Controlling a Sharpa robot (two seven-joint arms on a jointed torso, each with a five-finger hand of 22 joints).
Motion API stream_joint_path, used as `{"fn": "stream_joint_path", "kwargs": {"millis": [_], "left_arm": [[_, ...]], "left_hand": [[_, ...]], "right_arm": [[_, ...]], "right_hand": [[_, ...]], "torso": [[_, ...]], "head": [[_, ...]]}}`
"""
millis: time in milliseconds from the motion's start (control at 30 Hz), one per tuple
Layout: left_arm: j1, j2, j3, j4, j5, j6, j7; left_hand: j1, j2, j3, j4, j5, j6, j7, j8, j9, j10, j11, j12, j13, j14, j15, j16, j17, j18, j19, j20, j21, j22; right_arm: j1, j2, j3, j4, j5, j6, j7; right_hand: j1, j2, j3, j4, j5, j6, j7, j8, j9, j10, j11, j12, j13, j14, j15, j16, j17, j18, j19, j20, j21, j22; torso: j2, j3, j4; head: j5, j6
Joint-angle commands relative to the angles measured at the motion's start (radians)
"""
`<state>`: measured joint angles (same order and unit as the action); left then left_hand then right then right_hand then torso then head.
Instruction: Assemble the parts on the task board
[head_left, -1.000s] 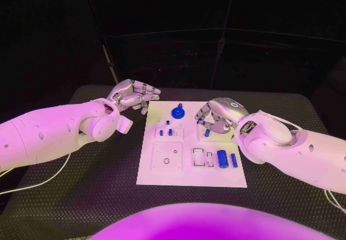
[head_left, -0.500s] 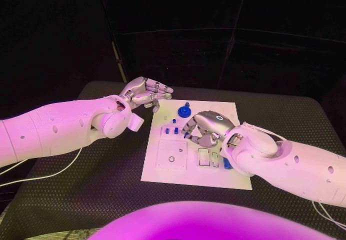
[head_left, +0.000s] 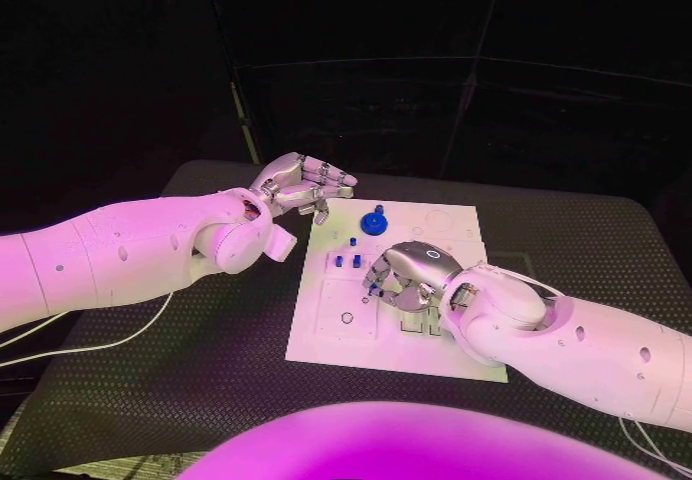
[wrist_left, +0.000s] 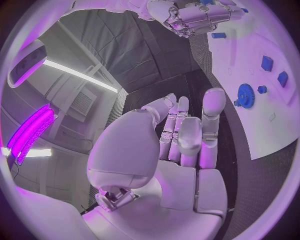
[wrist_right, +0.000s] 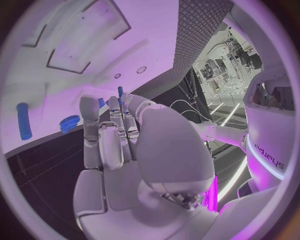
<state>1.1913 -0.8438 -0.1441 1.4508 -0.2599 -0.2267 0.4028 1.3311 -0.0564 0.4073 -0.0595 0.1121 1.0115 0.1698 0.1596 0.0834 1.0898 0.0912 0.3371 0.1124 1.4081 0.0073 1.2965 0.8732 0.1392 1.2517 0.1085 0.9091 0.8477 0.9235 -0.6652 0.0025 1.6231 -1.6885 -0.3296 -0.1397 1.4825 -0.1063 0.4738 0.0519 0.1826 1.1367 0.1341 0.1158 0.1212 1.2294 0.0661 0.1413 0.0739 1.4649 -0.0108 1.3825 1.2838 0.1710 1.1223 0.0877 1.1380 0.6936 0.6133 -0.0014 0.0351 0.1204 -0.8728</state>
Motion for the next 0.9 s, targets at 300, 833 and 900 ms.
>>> {"fn": "stream_joint_path", "kwargs": {"millis": [300, 833, 900], "left_arm": [[0.001, 0.007, 0.001, -0.002, 0.007, 0.007, 0.019], [0.001, 0.012, 0.001, -0.004, 0.007, 0.016, 0.014], [0.001, 0.012, 0.001, -0.004, 0.007, 0.017, 0.013]], "left_hand": [[-0.005, -0.005, 0.004, 0.001, -0.002, -0.005, 0.002, 0.002, -0.001, -0.005, 0.001, 0.004, 0.001, -0.007, -0.001, -0.006, -0.002, 0.020, -0.007, -0.001, -0.006, -0.001], [-0.005, -0.004, 0.006, 0.000, -0.002, -0.006, 0.002, 0.002, -0.002, -0.007, 0.001, 0.005, 0.001, -0.007, 0.000, -0.005, -0.001, 0.020, -0.008, 0.000, -0.008, -0.002], [-0.005, -0.004, 0.006, 0.000, -0.002, -0.006, 0.002, 0.002, -0.002, -0.007, 0.001, 0.005, 0.001, -0.007, 0.000, -0.005, -0.001, 0.020, -0.008, 0.000, -0.008, -0.002]], "right_arm": [[-0.017, 0.012, 0.000, -0.016, -0.023, 0.010, 0.020], [-0.034, 0.039, 0.000, -0.036, -0.064, 0.003, 0.008], [-0.034, 0.042, 0.000, -0.038, -0.065, 0.007, 0.005]], "right_hand": [[-0.008, 0.003, -0.001, -0.007, 0.001, -0.001, 0.006, 0.000, 0.001, 0.005, 0.002, -0.006, 0.000, 0.055, -0.002, 0.003, 0.000, -0.012, 0.000, 0.004, 0.003, 0.000], [-0.009, 0.003, -0.001, -0.007, 0.001, 0.000, 0.006, 0.000, 0.001, 0.005, 0.002, -0.006, 0.000, 0.055, -0.002, 0.004, 0.000, -0.011, -0.001, 0.004, 0.002, -0.002], [-0.009, 0.003, -0.001, -0.007, 0.001, 0.000, 0.006, 0.000, 0.001, 0.005, 0.002, -0.006, 0.000, 0.055, -0.002, 0.003, 0.000, -0.011, -0.001, 0.004, 0.002, -0.002]], "torso": [[0.001, -0.0001, 0.0005], [0.001, 0.0005, 0.0001], [0.001, 0.0004, 0.0002]], "head": [[0.010, 0.000], [0.016, 0.000], [0.017, 0.000]]}}
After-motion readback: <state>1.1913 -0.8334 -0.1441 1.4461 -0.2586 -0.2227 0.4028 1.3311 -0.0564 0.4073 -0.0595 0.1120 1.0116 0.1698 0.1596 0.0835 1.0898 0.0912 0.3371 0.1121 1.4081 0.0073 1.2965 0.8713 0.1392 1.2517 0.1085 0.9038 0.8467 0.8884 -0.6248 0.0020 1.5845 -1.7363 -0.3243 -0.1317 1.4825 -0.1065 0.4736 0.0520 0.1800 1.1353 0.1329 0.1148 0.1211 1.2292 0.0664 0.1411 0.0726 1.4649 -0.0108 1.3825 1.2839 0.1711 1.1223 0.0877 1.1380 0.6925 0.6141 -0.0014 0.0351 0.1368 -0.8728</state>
